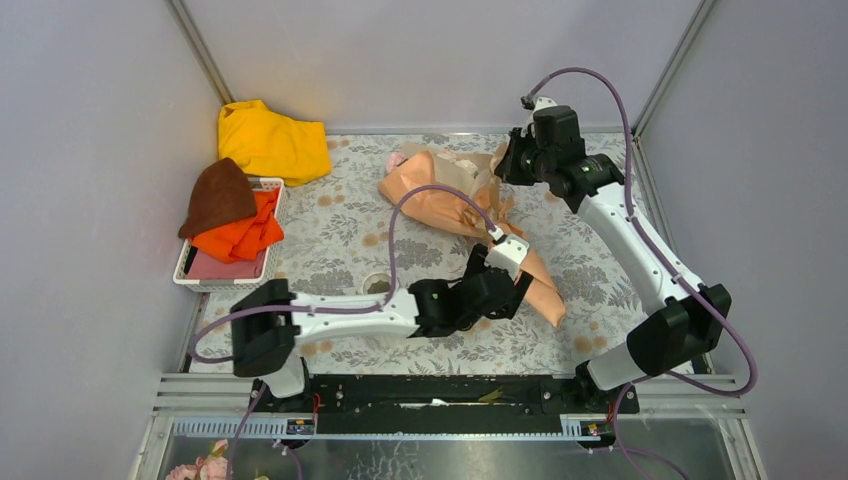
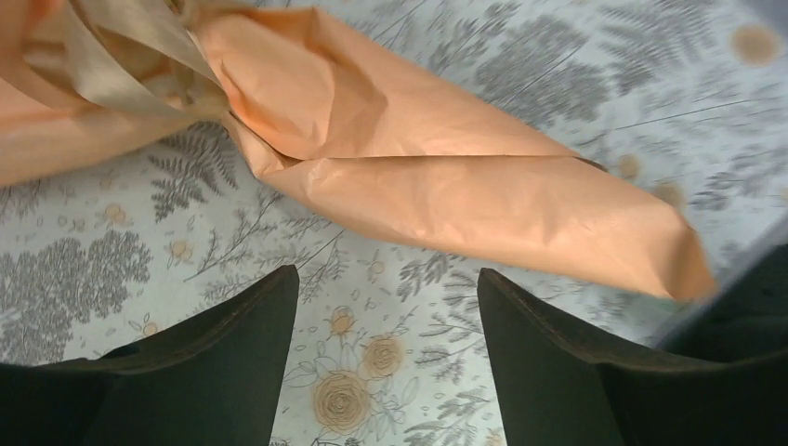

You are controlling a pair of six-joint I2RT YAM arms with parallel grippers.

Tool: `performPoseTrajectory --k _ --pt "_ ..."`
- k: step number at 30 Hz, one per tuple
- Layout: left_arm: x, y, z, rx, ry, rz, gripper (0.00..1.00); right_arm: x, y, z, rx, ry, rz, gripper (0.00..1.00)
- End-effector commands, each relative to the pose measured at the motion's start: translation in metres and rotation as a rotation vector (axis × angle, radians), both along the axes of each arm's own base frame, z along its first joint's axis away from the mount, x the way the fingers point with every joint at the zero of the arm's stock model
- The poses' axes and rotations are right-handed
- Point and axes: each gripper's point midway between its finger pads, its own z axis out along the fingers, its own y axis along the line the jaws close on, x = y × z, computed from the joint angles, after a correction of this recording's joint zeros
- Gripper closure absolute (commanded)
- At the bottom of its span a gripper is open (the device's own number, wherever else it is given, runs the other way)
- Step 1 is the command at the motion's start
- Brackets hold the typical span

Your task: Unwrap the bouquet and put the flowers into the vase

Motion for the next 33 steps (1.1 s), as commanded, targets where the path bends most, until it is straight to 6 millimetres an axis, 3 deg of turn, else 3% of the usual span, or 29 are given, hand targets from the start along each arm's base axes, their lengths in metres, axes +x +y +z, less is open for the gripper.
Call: performPoseTrajectory --k 1,7,11,16,20,23,27,30,33 --pt "0.022 -0.005 0.001 -0.04 -0.052 0.155 0.21 -0.013 -0.002 0.043 -0.001 -0.109 0.045 1.0" --pt "0.037 -0.016 -0.021 0.015 -0.09 0.21 0.13 -0.025 -0.001 0.048 0.021 -0.121 0.075 1.0" --pt "0.048 -0.011 -0.045 0.057 -0.08 0.284 0.12 -0.031 -0.004 0.055 0.019 -0.135 0.074 1.0" --pt "0.058 -0.002 -0.086 0.043 0.04 0.296 0.48 -0.041 -0.009 0.068 0.025 -0.163 0.075 1.0" --pt "0.064 0.007 -0.1 0.055 0.064 0.312 0.57 -0.049 -0.009 0.071 0.038 -0.166 0.093 1.0" --pt "0.065 0.01 -0.104 0.061 0.072 0.316 0.69 -0.051 -0.01 0.074 0.045 -0.173 0.087 1.0" --pt "0.067 0.019 -0.118 0.057 0.119 0.333 0.82 -0.057 -0.013 0.093 0.063 -0.217 0.082 1.0" --pt "0.067 0.025 -0.124 0.056 0.138 0.347 0.85 -0.064 -0.015 0.108 0.076 -0.245 0.086 1.0" --pt "0.066 0.025 -0.113 0.023 0.141 0.345 0.86 -0.068 -0.014 0.107 0.082 -0.242 0.101 1.0"
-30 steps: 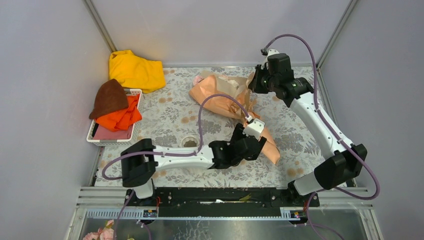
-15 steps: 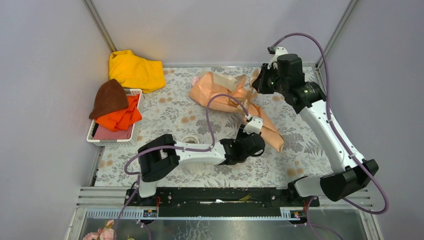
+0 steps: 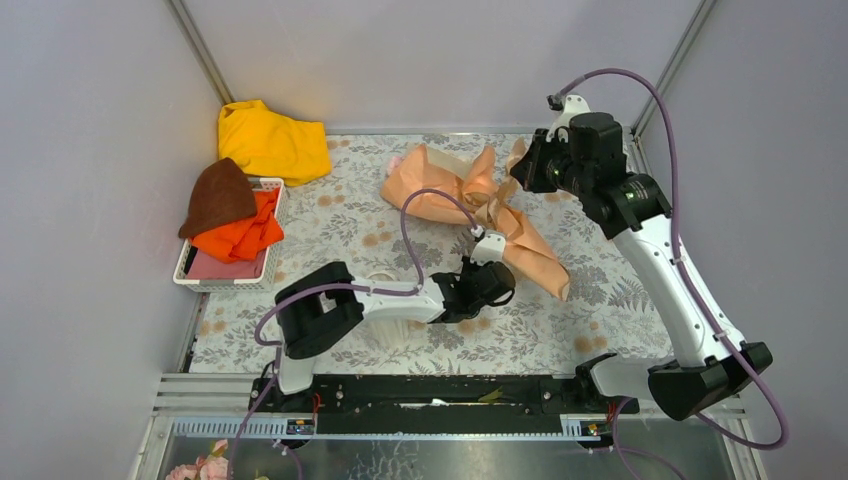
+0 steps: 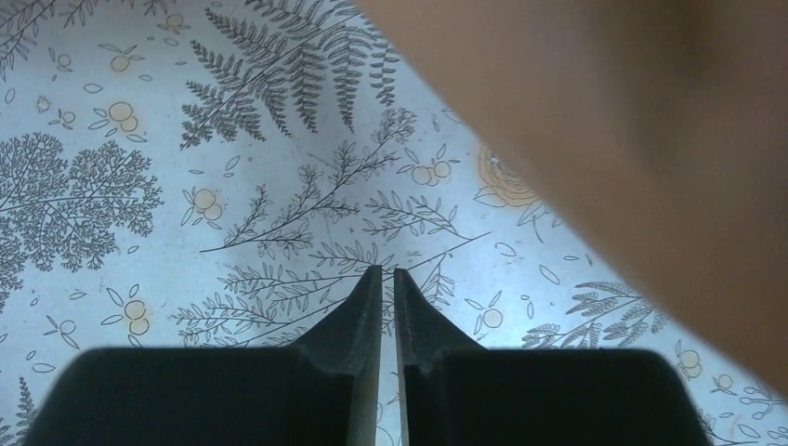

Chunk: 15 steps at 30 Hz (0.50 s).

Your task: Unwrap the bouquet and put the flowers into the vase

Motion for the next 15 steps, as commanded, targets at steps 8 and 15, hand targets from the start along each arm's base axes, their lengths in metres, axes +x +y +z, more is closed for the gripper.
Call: performPoseTrajectory --k 8,15 --pt "0.0 0.008 0.107 -0.262 -0.117 0.039 0.76 -0.012 0.008 0.01 0.04 -0.055 0.057 1.0" --pt "-0.015 0.008 0.157 -0.518 -0.235 -0.081 0.52 -0.011 0.012 0.001 0.045 -0.038 0.075 1.0"
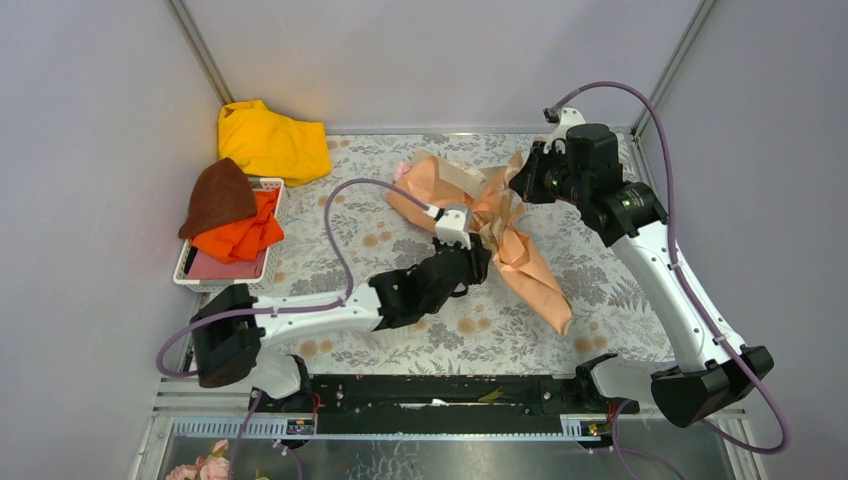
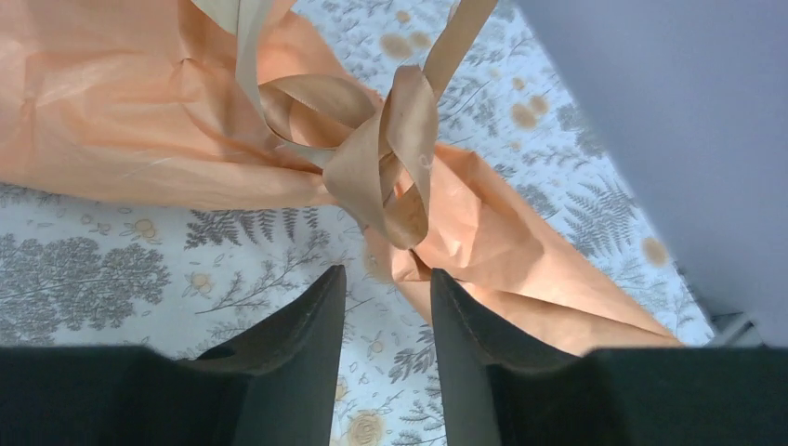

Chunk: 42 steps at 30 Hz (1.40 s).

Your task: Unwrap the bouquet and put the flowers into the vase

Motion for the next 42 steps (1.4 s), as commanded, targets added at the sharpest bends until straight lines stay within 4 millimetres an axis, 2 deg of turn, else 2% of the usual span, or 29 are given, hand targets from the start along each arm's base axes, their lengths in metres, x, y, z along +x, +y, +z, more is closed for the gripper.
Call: performPoseTrajectory --k 1,4,7,10,17,25,29,31,33,35,42 --pt "-0.006 -0.01 0.025 -0.182 -0.104 -0.086 0.46 0.0 0.013 0.021 0.056 -0.075 0.057 1.0" --pt "-0.007 -0.021 0.034 -0.242 -0.13 -0.155 0.37 -0.004 0.016 0.022 0.07 -0.075 0.079 1.0" --pt "-0.002 -0.026 0.041 -0.287 -0.157 -0.182 0.35 -0.01 0.018 0.027 0.083 -0.086 0.099 1.0" --pt "0.002 -0.023 0.058 -0.346 -0.211 -0.188 0.33 -0.015 0.018 0.03 0.09 -0.091 0.113 1.0" --pt "0.015 -0.023 0.087 -0.317 -0.299 -0.173 0.31 -0.021 0.024 0.022 0.11 -0.065 0.152 1.0" --pt "0.032 -0.032 0.097 -0.262 -0.335 -0.164 0.29 -0.029 0.029 0.024 0.13 -0.064 0.194 1.0" --pt "0.041 -0.037 0.094 -0.218 -0.336 -0.154 0.29 -0.034 0.031 0.03 0.143 -0.073 0.215 1.0" --pt "0.046 -0.038 0.089 -0.206 -0.328 -0.15 0.37 -0.036 0.032 0.032 0.149 -0.076 0.22 1.0" --pt "0.05 -0.039 0.084 -0.201 -0.312 -0.151 0.57 -0.036 0.032 0.033 0.149 -0.075 0.223 1.0" --pt "0.055 -0.039 0.083 -0.206 -0.302 -0.149 0.67 -0.037 0.032 0.032 0.15 -0.073 0.227 1.0" --pt "0.067 -0.031 0.083 -0.197 -0.299 -0.117 0.91 -0.041 0.037 0.036 0.18 -0.074 0.254 1.0"
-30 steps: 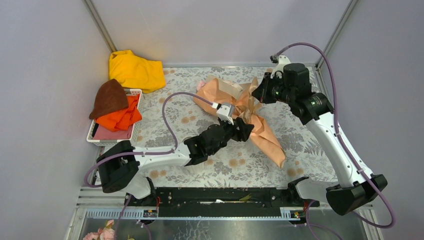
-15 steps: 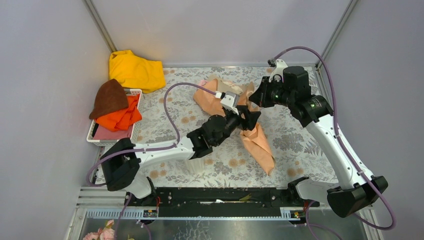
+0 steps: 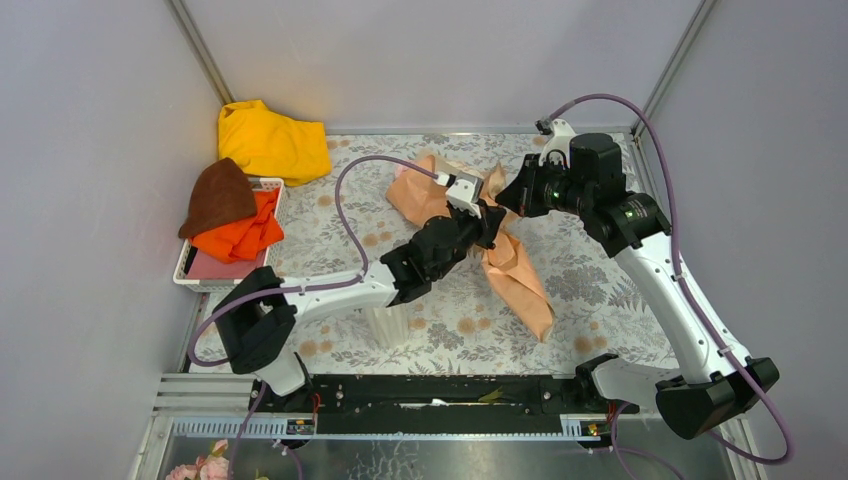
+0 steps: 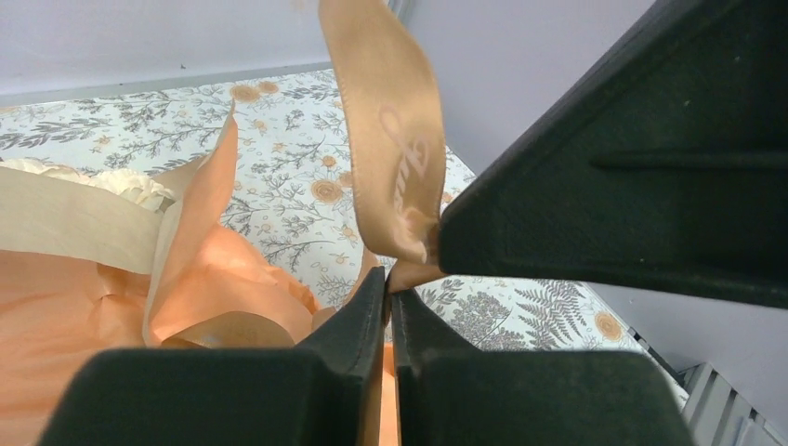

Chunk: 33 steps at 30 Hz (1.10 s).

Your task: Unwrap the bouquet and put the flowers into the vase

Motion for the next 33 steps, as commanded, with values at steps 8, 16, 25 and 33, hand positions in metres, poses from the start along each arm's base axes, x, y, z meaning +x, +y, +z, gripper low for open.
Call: performPoseTrajectory --k 8,16,25,33 --pt "0.015 0.024 0.025 -0.063 -0.021 0.07 1.0 -0.003 0.009 0.026 0.07 -0.082 0.031 0.97" --pt "0.015 0.049 0.037 -0.087 -0.025 0.123 1.0 0.016 -0.011 0.009 0.015 -0.089 -0.123 0.21" --pt "0.015 0.055 0.037 -0.092 -0.024 0.132 1.0 0.029 -0.002 -0.065 -0.01 0.104 -0.155 0.39" --pt "0.016 0.058 0.039 -0.092 -0.025 0.131 1.0 0.038 0.003 -0.098 -0.03 0.159 -0.149 0.37"
